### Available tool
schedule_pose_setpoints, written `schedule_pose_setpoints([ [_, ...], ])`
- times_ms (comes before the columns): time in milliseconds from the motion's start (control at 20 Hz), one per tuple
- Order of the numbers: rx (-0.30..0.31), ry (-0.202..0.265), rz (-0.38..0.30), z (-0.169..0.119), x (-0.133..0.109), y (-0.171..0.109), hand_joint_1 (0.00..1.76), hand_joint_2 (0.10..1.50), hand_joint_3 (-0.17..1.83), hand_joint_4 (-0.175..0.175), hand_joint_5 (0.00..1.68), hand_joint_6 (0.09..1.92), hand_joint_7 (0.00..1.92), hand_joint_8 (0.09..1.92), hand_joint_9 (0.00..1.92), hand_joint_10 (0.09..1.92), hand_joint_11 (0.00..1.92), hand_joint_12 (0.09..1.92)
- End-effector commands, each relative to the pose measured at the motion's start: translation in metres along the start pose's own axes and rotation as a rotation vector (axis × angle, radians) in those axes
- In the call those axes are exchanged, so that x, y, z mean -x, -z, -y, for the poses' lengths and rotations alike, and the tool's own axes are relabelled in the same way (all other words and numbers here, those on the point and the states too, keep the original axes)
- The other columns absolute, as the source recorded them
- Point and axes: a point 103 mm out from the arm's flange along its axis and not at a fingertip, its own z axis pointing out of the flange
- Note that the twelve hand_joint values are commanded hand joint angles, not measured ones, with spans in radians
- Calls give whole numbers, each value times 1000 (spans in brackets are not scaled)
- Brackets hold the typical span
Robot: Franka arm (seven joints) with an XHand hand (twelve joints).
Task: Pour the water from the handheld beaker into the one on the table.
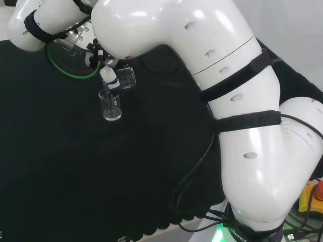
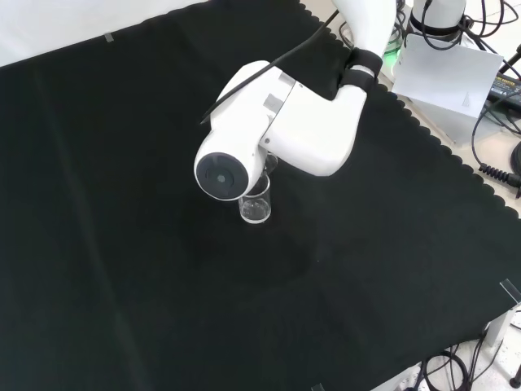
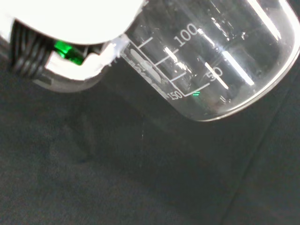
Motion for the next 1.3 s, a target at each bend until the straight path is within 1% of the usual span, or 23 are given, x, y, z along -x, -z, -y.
schedule_pose_setpoints([
  [50,2,1,-3,0,0,0,1145,612,706,175,1328,596,1683,87,1583,87,1192,837],
  [200,14,3,-9,0,1,0,1145,613,705,175,1328,597,1683,87,1583,87,1193,837],
  [450,65,3,-37,3,7,-1,1145,613,705,175,1327,597,1682,87,1583,87,1193,837],
  [750,144,25,-120,8,16,-4,1145,613,705,175,1327,598,1682,87,1583,87,1193,837],
  [1150,255,52,-227,9,27,-17,1144,614,704,175,1326,600,1682,87,1583,87,1193,837],
  [1300,284,64,-268,8,34,-23,1144,615,704,175,1325,601,1682,87,1583,87,1193,837],
])
